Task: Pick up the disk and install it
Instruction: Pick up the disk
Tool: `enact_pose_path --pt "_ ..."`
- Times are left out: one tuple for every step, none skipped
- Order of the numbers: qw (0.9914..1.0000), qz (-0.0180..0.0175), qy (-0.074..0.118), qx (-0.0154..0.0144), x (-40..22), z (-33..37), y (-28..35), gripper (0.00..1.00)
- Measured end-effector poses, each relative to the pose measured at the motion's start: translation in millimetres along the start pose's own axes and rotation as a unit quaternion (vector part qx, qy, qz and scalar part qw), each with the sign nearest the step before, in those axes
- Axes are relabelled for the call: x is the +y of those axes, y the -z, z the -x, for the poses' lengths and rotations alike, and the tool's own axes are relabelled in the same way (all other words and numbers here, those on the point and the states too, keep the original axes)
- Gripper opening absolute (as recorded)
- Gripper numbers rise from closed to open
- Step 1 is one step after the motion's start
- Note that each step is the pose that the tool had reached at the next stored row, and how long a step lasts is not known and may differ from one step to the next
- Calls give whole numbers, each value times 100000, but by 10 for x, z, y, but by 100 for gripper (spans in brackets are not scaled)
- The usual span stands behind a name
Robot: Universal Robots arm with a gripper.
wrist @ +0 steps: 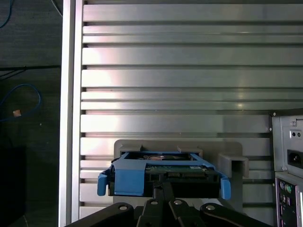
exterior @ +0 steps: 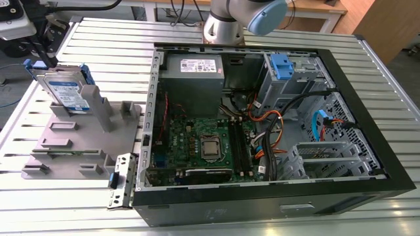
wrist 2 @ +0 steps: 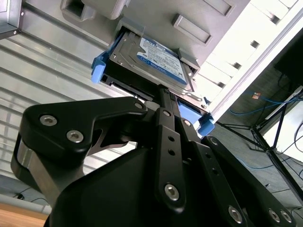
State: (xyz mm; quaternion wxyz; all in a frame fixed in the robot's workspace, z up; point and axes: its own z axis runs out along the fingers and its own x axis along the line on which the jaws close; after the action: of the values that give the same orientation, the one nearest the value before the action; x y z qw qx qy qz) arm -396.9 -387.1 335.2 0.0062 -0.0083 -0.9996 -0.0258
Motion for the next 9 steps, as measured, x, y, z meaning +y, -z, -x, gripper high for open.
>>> enact_pose_path --pt "100000 -2 6 1 0 0 0 11" --pt "100000 -2 16 3 0 0 0 11" --pt "100000 -4 58 5 0 0 0 11" --pt "100000 -3 149 7 0 0 0 11" --pt "100000 -1 301 17 0 0 0 11" --pt "99998 -4 553 25 0 0 0 11" --pt "99996 -11 906 45 0 0 0 11" --pt "99991 -19 1316 67 0 0 0 11" --pt "99985 -24 1747 91 0 0 0 11"
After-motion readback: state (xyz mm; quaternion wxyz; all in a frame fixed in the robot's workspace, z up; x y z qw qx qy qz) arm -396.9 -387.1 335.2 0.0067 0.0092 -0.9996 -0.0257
